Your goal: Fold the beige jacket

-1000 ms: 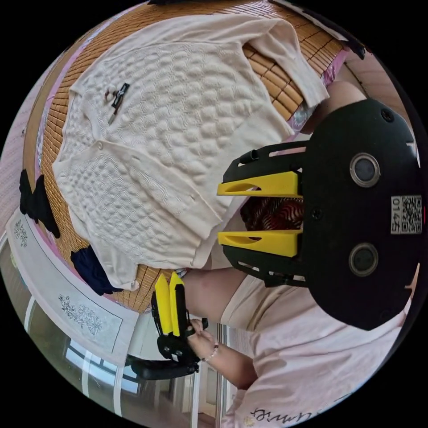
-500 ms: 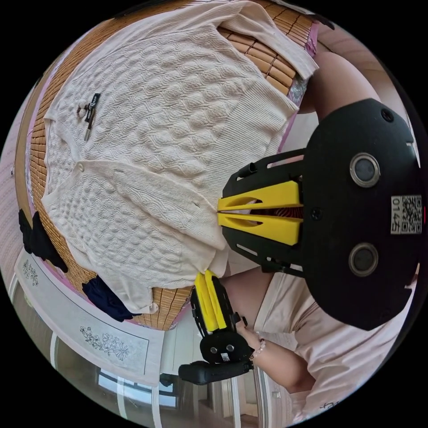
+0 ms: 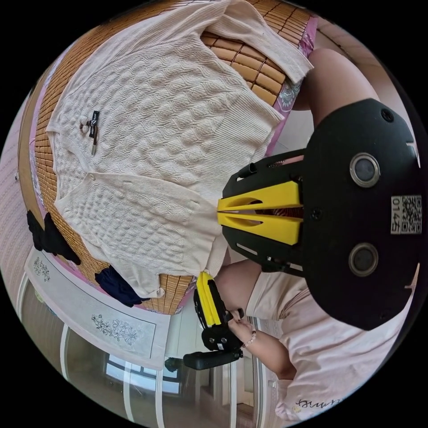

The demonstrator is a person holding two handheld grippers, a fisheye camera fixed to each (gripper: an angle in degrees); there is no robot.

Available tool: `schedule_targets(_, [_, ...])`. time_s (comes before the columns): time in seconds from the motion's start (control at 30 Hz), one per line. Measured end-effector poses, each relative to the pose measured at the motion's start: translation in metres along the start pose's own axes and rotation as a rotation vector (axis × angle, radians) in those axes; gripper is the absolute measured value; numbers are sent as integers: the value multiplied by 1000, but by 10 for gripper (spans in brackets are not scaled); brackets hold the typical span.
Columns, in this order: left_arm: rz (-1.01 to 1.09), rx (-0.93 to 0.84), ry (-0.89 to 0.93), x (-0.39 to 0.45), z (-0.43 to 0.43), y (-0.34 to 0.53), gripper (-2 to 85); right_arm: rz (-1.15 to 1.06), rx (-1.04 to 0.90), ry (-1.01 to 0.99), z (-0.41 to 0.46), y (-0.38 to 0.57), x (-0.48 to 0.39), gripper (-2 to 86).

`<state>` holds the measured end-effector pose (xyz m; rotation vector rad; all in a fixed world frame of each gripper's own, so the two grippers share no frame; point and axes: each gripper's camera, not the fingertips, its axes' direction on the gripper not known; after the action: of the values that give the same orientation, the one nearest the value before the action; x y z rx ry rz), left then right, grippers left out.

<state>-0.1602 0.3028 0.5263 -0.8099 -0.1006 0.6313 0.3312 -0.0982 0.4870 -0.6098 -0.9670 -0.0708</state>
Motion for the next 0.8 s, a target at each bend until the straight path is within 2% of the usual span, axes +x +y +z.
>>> schedule_targets(0.17, [10, -8, 48, -11, 8, 6, -10, 68, -27, 35, 17, -11, 5, 74])
schedule_targets(0.3, [14, -2, 56, -21, 7, 13, -10, 71, 44, -14, 2, -13, 5, 22])
schedule_targets(0.53, [69, 7, 68, -25, 13, 19, -10, 4, 20, -71, -15, 0, 6, 3])
schedule_targets(0.8, [-19, -132, 89, -34, 55, 7, 1, 87, -73, 10, 25, -5, 11, 4])
